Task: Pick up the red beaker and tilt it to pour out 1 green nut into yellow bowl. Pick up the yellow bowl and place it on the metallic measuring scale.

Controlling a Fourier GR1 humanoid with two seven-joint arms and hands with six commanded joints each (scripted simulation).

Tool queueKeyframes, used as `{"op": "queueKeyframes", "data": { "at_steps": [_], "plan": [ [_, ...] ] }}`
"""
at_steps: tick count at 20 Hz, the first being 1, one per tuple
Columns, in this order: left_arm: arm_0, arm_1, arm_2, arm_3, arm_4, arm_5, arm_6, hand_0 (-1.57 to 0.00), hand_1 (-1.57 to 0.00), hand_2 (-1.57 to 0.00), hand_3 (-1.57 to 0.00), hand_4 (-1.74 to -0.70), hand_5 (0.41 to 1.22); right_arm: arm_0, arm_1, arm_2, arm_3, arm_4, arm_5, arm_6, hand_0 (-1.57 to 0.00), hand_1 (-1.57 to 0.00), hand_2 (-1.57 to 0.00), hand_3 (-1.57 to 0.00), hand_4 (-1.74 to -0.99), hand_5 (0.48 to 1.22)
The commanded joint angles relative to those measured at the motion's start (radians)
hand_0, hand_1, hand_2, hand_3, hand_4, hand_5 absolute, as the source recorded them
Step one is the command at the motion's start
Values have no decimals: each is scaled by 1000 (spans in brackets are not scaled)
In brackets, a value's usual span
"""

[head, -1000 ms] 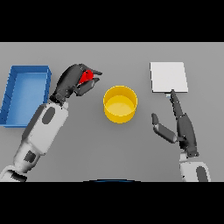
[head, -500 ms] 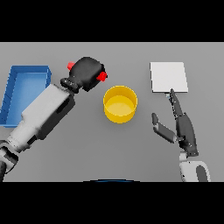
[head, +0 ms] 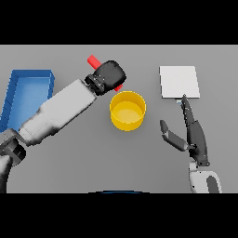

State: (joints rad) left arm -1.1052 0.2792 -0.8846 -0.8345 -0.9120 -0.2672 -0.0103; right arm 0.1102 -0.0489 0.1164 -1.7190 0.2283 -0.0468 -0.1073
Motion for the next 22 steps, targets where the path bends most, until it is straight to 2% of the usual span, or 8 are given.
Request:
{"op": "queueKeyframes", "data": {
  "at_steps": [1, 5, 6, 8, 10, 13, 17, 22],
  "plan": [
    [-19, -9, -31, 10, -22, -12, 2, -1571, -1571, -1571, -1571, -1715, 1219, -12, 1, 4, 6, 12, -5, 13, 1, 1, 1, 1, -1193, 649],
    [-85, -16, -135, 44, -61, -50, 5, -1571, -1571, -1571, -1571, -1730, 1220, -2, -2, 14, 4, 42, -18, 1, 1, 1, 1, 1, -1188, 647],
    [-101, -22, -161, 56, -69, -46, -2, -1571, -1571, -1571, -1571, -1733, 1220, -15, -3, 6, 9, 32, -16, 13, 1, 1, 1, 1, -1183, 643],
    [-126, -20, -215, 68, -91, -24, -36, -1571, -1571, -1571, -1571, -1735, 1220, 2, 6, 9, -4, 25, -16, 4, 1, 1, 1, 1, -1180, 630],
    [-158, -32, -273, 89, -130, -11, -50, -1571, -1571, -1571, -1571, -1735, 1221, -19, 4, 3, 7, 23, -17, 28, 1, 1, 1, 1, -1169, 624],
    [-191, -34, -351, 106, -176, 2, -69, -1571, -1571, -1571, -1571, -1735, 1221, -16, -1, -2, 15, 20, -17, 15, 1, 1, 1, 1, -1165, 626],
    [-228, -66, -426, 130, -210, 8, -59, -1571, -1571, -1571, -1571, -1731, 1221, 4, -11, 6, -6, 50, -28, -2, 1, 1, 1, 1, -1159, 632],
    [-278, -92, -503, 142, -234, 16, -66, -1571, -1571, -1571, -1571, -1720, 1221, 1, 1, 12, 1, 51, -30, 8, 1, 1, 1, 1, -1151, 634]
  ]
}}
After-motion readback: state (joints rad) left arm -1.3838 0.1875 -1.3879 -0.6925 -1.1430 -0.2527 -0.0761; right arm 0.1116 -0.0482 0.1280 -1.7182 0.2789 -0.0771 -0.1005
